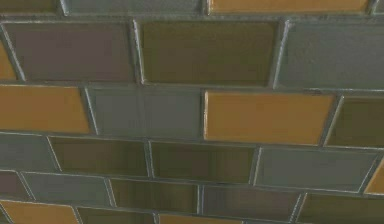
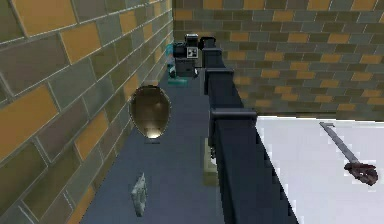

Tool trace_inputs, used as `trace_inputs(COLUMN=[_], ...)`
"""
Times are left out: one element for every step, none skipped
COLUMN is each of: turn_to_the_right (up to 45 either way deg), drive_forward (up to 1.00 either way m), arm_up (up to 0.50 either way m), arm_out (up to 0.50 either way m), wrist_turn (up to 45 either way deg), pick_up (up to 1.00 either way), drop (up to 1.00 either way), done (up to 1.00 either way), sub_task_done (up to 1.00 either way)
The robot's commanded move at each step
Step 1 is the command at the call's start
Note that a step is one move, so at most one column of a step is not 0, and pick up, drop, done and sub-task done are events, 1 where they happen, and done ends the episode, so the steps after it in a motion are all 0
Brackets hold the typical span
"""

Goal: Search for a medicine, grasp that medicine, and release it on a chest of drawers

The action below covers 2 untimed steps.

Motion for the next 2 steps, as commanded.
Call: trace_inputs(turn_to_the_right=[0.0, 0.0], drive_forward=[0.00, 0.00], arm_up=[0.00, 0.00], arm_out=[0.00, -0.10], wrist_turn=[0.0, 0.0], pick_up=[0.00, 0.00], drop=[1.00, 0.00], done=[0.00, 0.00], sub_task_done=[0.00, 0.00])
